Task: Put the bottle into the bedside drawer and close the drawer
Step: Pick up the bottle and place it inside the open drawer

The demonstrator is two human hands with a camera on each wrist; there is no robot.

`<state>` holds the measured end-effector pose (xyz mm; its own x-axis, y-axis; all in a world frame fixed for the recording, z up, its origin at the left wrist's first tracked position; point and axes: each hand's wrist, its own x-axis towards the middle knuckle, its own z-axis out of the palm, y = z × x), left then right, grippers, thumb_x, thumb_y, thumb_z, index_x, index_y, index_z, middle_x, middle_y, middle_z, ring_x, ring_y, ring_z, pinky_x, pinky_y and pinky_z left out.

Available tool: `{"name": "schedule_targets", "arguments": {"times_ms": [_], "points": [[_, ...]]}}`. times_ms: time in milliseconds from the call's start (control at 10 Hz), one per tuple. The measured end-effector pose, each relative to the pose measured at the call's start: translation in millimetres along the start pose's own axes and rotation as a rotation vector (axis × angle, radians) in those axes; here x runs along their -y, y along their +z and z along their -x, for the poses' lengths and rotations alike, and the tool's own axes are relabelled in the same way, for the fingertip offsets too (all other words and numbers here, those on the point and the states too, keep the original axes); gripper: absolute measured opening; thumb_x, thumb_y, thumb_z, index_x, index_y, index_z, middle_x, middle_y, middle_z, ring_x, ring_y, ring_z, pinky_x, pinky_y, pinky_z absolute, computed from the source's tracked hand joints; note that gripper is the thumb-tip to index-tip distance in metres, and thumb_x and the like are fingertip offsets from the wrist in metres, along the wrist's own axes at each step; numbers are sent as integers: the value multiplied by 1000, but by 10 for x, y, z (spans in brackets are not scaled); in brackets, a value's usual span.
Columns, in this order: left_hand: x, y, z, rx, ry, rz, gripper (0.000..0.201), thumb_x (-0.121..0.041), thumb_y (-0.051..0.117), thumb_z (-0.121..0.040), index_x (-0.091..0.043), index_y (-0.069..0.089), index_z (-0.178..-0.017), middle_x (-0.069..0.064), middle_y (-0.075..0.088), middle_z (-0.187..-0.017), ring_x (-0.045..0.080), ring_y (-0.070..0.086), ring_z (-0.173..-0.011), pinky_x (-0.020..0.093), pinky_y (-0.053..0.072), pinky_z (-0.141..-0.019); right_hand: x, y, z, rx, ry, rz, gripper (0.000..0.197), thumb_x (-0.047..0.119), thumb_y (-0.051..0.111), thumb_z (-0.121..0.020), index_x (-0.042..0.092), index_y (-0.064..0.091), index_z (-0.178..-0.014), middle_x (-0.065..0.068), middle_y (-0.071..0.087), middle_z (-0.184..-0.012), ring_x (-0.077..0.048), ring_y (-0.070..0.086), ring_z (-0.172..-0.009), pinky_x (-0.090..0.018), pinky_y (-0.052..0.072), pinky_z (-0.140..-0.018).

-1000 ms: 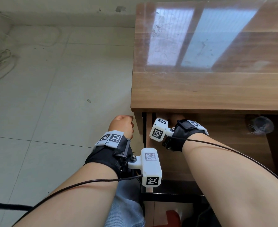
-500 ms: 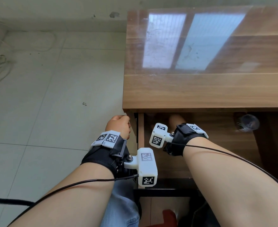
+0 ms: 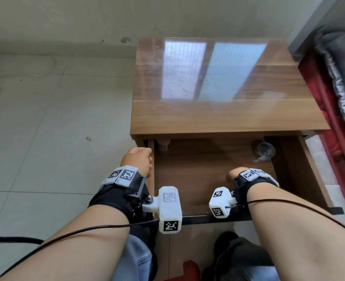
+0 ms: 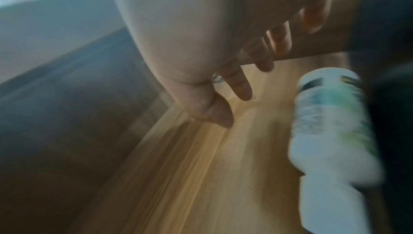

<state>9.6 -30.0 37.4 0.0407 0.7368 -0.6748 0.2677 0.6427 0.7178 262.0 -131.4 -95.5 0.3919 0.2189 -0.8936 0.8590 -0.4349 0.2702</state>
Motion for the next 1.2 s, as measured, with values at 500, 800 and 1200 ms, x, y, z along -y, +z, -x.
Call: {"name": "schedule_targets", "arguments": {"times_ms": [500,800,1200], "points": [[-54,88,0,-21,-25,10,17,-15,48,-90,-18,53,-74,0,46,-60,12,39,-49,22,35,-50,117,57,916,-20,-124,205,41,48,49,-89,18,58,-115,-7,58,-120,-22,51,-121,-26,38,-87],[-8,28,-98,-14,-34,12,20,-16,48,-90,-19,51,-71,0,46,-60,12,39,-48,23,34,-49,376,11,802,-15,-277,264,42,31,57,-85,19,57,-125,-10,52,-136,-25,52,-111,-23,44,-78],[23,30,-140,-7,-38,15,20,-16,48,-90,-19,51,-70,0,46,-59,12,38,-48,23,33,-49,530,-242,714,-148,-108,-253,36,25,51,-90,8,63,-120,-11,65,-112,-28,62,-111,-31,50,-93]]}}
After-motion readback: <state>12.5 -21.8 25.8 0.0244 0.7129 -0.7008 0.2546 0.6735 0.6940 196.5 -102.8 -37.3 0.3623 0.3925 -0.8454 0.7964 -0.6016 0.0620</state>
